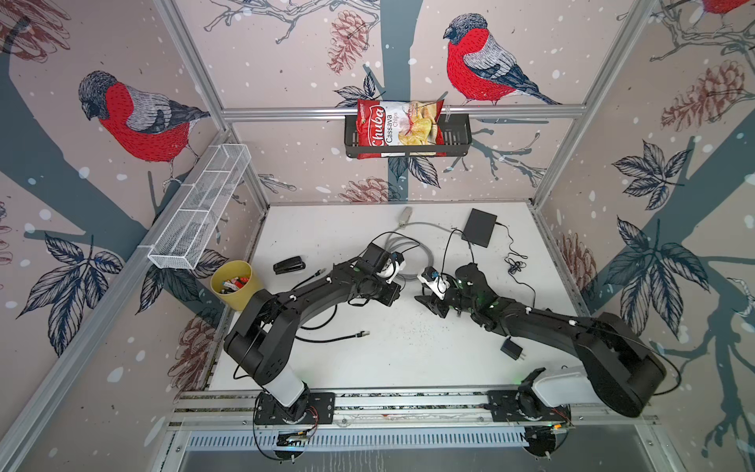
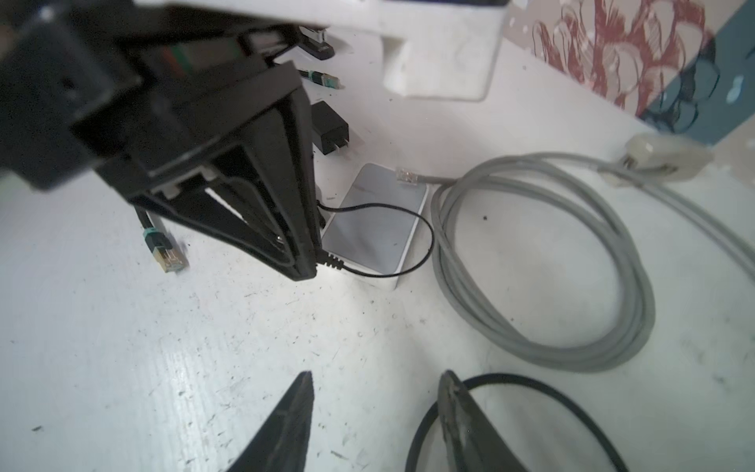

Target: Insert the plug into the switch port

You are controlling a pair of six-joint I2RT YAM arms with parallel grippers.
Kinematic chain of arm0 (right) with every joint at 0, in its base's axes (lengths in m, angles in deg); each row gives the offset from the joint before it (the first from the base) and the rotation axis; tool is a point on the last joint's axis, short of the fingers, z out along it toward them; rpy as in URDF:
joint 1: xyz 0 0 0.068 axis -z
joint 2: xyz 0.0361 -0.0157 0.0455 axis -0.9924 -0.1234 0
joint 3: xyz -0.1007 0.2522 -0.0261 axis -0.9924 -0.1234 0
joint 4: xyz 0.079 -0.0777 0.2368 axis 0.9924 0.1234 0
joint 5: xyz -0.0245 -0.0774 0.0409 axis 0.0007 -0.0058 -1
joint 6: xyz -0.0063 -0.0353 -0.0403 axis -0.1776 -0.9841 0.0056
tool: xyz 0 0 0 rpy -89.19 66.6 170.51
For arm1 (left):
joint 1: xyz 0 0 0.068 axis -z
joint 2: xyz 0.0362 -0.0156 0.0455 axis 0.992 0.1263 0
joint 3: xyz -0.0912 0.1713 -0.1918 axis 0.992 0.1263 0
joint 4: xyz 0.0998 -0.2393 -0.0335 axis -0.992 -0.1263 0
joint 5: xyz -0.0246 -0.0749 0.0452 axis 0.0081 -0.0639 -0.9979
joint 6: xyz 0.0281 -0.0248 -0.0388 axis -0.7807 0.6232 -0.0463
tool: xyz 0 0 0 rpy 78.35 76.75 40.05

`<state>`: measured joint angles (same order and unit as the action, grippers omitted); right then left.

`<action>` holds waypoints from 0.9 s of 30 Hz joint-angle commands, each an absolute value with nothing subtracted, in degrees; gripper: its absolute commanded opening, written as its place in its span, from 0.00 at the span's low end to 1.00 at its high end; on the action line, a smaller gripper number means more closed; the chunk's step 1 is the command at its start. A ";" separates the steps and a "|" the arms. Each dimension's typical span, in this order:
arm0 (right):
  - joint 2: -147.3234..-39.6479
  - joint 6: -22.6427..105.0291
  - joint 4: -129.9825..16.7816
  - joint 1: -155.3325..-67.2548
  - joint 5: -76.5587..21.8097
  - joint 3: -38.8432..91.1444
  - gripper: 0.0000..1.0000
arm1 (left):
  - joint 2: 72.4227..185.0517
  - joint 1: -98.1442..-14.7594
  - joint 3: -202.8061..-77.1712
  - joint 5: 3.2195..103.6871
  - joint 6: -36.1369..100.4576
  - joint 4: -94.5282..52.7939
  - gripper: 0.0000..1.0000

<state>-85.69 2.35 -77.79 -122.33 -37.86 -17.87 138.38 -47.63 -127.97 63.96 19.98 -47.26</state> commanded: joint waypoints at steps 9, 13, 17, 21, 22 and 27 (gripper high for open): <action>-92.33 -19.19 -101.42 -125.76 -34.86 -19.56 0.44 | 133.89 -50.57 -128.07 73.70 13.51 -51.36 0.09; -93.96 -21.21 -104.97 -126.59 -32.88 -19.51 0.43 | 133.53 -50.66 -127.16 73.36 13.71 -51.80 0.09; -94.89 -23.76 -100.58 -127.11 -33.92 -17.72 0.40 | 132.82 -50.59 -126.37 73.83 14.50 -50.98 0.09; -94.81 -23.70 -98.65 -127.84 -36.44 -17.84 0.38 | 132.85 -50.60 -126.44 74.06 14.92 -50.91 0.09; -94.88 -23.82 -98.03 -128.19 -36.70 -17.73 0.37 | 132.90 -50.58 -126.45 73.94 14.94 -50.86 0.09; -95.28 -25.03 -95.33 -129.39 -35.93 -17.36 0.36 | 132.73 -50.61 -126.61 73.19 15.19 -50.89 0.09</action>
<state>-95.00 -24.06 -96.79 -129.06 -35.50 -17.78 133.18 -50.58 -126.47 72.90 14.80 -50.98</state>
